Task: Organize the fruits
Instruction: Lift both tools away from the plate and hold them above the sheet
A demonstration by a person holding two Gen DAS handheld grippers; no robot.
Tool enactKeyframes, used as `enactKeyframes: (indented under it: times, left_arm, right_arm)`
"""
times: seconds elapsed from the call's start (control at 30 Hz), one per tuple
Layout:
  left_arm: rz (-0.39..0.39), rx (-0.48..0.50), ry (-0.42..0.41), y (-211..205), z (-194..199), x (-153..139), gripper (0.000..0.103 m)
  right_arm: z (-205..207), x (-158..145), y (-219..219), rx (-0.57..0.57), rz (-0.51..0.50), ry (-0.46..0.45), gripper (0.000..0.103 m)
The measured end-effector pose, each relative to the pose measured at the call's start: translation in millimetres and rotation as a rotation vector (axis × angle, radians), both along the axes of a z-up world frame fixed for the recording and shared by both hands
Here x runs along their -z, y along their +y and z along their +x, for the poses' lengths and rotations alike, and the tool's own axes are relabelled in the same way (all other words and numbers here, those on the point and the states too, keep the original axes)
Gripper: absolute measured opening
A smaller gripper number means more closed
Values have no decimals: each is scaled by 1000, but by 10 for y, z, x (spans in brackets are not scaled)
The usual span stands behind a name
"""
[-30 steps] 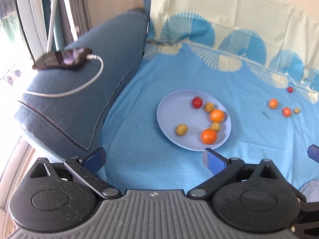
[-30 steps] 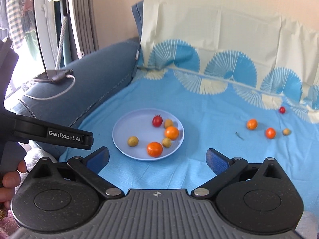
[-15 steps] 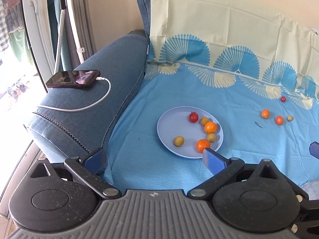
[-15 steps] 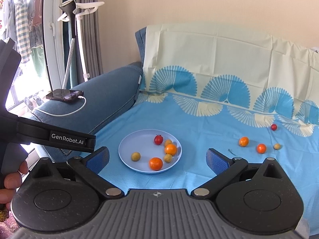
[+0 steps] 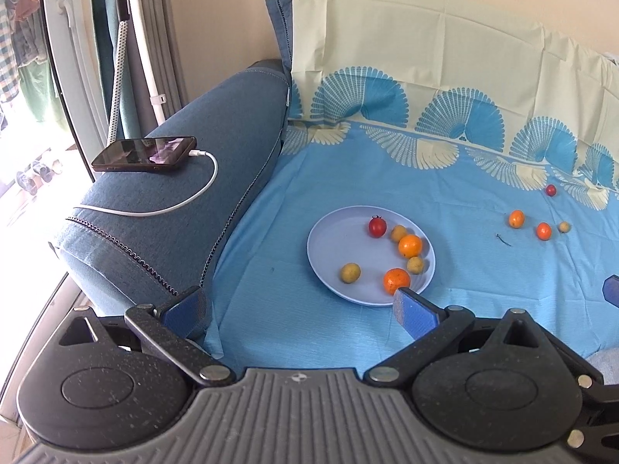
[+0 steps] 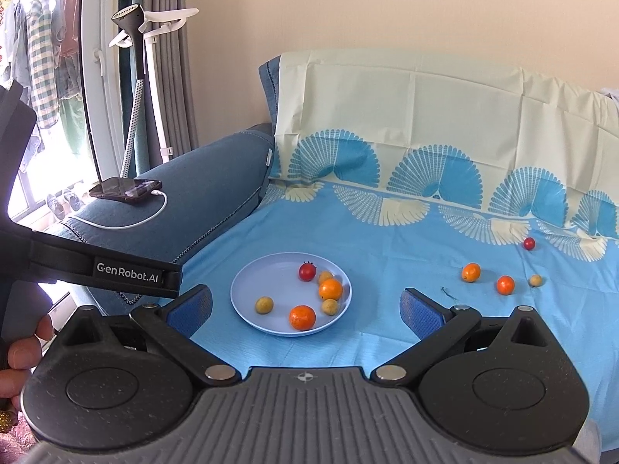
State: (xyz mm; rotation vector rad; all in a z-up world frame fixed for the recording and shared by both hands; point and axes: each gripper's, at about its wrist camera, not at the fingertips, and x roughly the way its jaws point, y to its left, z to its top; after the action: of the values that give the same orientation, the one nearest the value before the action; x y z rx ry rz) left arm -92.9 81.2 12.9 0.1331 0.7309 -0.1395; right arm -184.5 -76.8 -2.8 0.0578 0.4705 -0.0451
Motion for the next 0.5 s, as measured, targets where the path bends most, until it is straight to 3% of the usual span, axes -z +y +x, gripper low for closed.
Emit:
enactKeyframes:
  times: [0.5]
  left_arm:
    - [3,-7,27,16,72,75,103]
  right_arm:
    - [45,65,-17,1,8,27,102]
